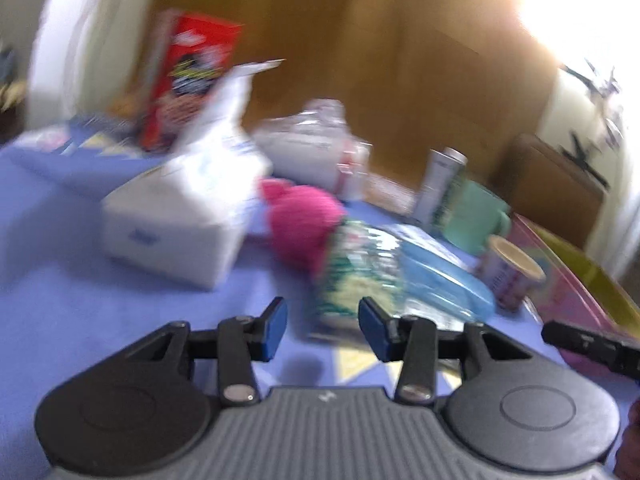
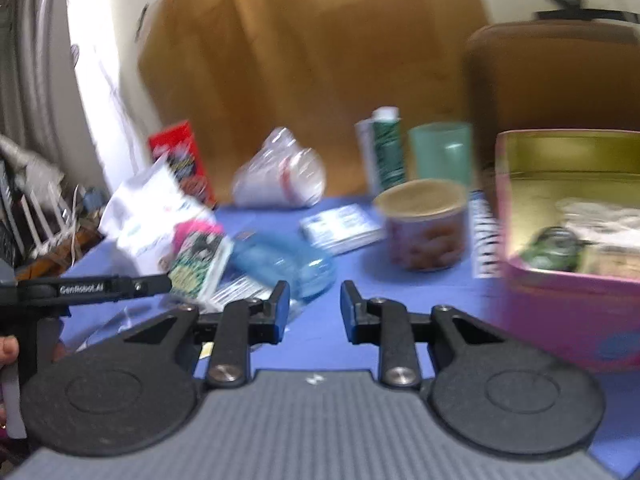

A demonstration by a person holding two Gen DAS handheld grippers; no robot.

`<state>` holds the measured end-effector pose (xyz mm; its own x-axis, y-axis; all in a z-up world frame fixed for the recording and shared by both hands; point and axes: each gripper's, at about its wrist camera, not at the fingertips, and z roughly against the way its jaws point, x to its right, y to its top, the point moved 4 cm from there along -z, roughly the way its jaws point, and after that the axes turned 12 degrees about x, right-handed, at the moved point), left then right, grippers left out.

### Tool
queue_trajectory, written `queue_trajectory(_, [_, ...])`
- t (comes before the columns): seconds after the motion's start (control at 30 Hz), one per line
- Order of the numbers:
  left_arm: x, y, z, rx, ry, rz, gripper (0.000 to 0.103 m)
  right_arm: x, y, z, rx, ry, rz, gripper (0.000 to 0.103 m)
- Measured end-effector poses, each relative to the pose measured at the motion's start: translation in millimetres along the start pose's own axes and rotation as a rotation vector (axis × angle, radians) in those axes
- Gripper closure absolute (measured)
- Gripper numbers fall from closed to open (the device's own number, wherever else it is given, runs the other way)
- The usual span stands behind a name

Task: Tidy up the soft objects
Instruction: 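Grasp the green VIRIOY box with the right tool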

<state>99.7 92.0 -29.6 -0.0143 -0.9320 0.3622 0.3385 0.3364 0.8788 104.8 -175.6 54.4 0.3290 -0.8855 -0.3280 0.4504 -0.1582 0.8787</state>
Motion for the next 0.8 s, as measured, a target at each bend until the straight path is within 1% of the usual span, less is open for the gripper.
queue_trajectory(0.03, [-7.9, 2.2, -0.1, 0.007, 0.004, 0.057, 0.063, -5.7, 0.7, -6.4, -0.012, 0.022, -0.009, 0.071])
queue_trajectory(0.1, [-19.9, 5.3, 2.5, 0.05, 0.022, 0.122, 0.063, -19.4, 2.5, -23.0, -0.042, 0.07, -0.022, 0.071])
queue_trajectory(0.13, [-24.4, 6.4, 2.9, 0.059, 0.026, 0.149, 0.063, -26.1, 2.7, -31.0, -0.057, 0.087, -0.019, 0.071])
queue_trajectory(0.2, [-31.2, 7.5, 6.0, 0.082, 0.018, 0.194, 0.063, -42.1, 1.1, -46.4, -0.082, 0.107, 0.009, 0.065])
queue_trajectory(0.27, [-34.8, 9.4, 11.8, 0.122, 0.009, 0.217, 0.061, -59.7, -2.7, -58.0, -0.097, 0.127, 0.055, 0.053])
queue_trajectory(0.3, [-35.9, 10.8, 12.2, 0.138, 0.006, 0.221, 0.059, -69.7, -5.6, -64.7, -0.105, 0.136, 0.083, 0.051])
queue_trajectory(0.33, [-35.8, 11.7, 14.0, 0.154, 0.01, 0.22, 0.059, -77.5, -7.6, -72.1, -0.114, 0.137, 0.102, 0.046])
queue_trajectory(0.37, [-35.1, 12.5, 15.5, 0.171, 0.014, 0.214, 0.059, -83.7, -9.9, -79.3, -0.124, 0.135, 0.118, 0.038])
queue_trajectory(0.4, [-34.4, 13.2, 16.2, 0.18, 0.014, 0.209, 0.059, -89.1, -12.4, -86.9, -0.135, 0.124, 0.125, 0.034])
queue_trajectory(0.43, [-33.1, 13.3, 17.3, 0.189, 0.014, 0.201, 0.059, -93.1, -14.9, -94.5, -0.144, 0.114, 0.125, 0.028])
queue_trajectory(0.47, [-31.7, 13.8, 17.7, 0.198, 0.016, 0.193, 0.059, -96.8, -17.6, -102.2, -0.151, 0.109, 0.125, 0.027])
queue_trajectory(0.53, [-31.9, 14.2, 20.8, 0.205, 0.012, 0.188, 0.059, -102.7, -23.7, -114.4, -0.172, 0.093, 0.15, 0.027])
queue_trajectory(0.57, [-32.2, 14.4, 20.8, 0.205, 0.009, 0.191, 0.059, -104.1, -27.4, -119.1, -0.183, 0.081, 0.168, 0.031])
queue_trajectory(0.6, [-32.8, 14.1, 21.5, 0.205, 0.007, 0.196, 0.059, -105.6, -30.9, -121.5, -0.195, 0.076, 0.183, 0.037])
queue_trajectory(0.63, [-33.6, 14.3, 21.4, 0.205, 0.006, 0.202, 0.059, -106.2, -31.2, -119.5, -0.192, 0.076, 0.186, 0.042])
queue_trajectory(0.67, [-34.5, 13.9, 22.0, 0.205, 0.005, 0.208, 0.059, -106.8, -30.5, -115.1, -0.182, 0.079, 0.185, 0.046])
queue_trajectory(0.7, [-35.1, 13.8, 21.9, 0.205, 0.004, 0.213, 0.059, -107.6, -29.8, -109.2, -0.183, 0.091, 0.181, 0.048])
queue_trajectory(0.8, [-35.5, 13.4, 21.6, 0.202, 0.0, 0.215, 0.059, -110.9, -28.0, -82.1, -0.171, 0.136, 0.192, 0.048])
